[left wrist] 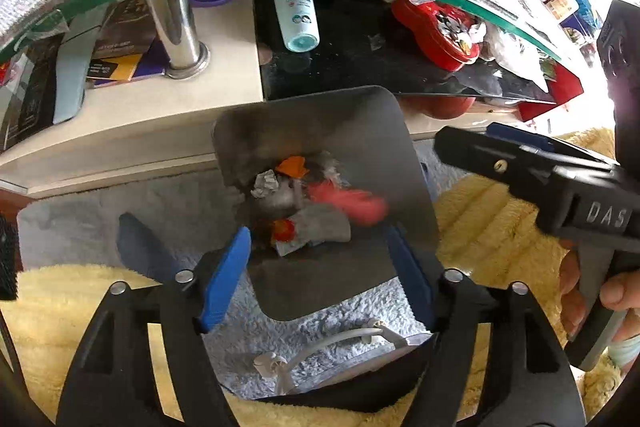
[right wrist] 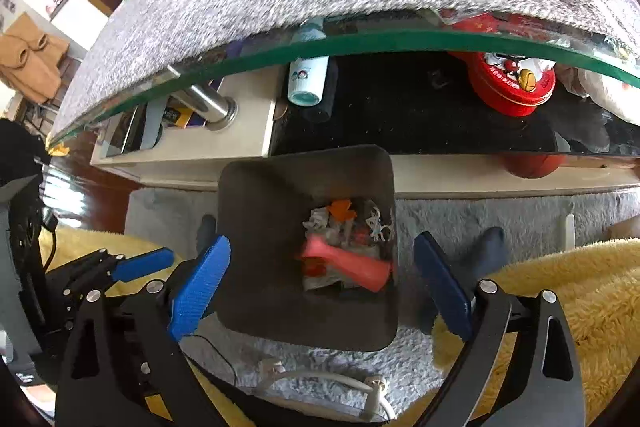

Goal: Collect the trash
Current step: 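Carry red ornament and pink cone into the black bin and open both tools, then raise both open tools back over the table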

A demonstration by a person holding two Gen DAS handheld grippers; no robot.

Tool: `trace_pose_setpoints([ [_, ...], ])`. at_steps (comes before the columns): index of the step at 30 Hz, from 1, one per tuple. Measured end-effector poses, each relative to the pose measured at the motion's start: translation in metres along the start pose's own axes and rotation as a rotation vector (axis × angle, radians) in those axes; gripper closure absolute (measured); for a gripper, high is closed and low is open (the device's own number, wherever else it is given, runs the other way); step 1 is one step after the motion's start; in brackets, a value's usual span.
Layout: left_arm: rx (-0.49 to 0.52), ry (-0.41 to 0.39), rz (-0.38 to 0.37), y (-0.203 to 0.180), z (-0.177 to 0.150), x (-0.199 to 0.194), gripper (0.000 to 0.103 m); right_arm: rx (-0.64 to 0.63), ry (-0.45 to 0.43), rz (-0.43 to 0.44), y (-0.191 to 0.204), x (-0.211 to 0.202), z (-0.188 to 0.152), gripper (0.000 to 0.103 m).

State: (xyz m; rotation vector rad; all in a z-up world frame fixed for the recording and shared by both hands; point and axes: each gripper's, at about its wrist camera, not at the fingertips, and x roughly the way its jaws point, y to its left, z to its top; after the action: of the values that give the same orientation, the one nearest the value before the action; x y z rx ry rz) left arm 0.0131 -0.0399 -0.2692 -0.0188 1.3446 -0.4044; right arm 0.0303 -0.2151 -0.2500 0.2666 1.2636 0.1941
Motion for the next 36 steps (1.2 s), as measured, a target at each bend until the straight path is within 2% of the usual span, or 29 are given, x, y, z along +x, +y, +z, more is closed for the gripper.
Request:
trace_pose_setpoints([
  [10,-0.032,-0.071,0.047,0.019,0.011,-0.03,0.024,0.044,-0.044,-0.018,-0.016,-0.021,0.016,0.009],
  [21,-0.087,-0.147,0.045,0.039,0.037,-0.064,0.022,0.043,-0.113,-0.013,-0.016,-0.045,0.046,0.009],
  [27,-0.099,-0.193,0.073,0.051,0.06,-0.08,0.022,0.003,-0.163,-0.03,-0.008,-0.057,0.075,0.009],
  [36,-0.105,-0.294,0.183,0.08,0.119,-0.11,0.016,-0.078,-0.239,-0.047,0.019,-0.057,0.14,0.009],
])
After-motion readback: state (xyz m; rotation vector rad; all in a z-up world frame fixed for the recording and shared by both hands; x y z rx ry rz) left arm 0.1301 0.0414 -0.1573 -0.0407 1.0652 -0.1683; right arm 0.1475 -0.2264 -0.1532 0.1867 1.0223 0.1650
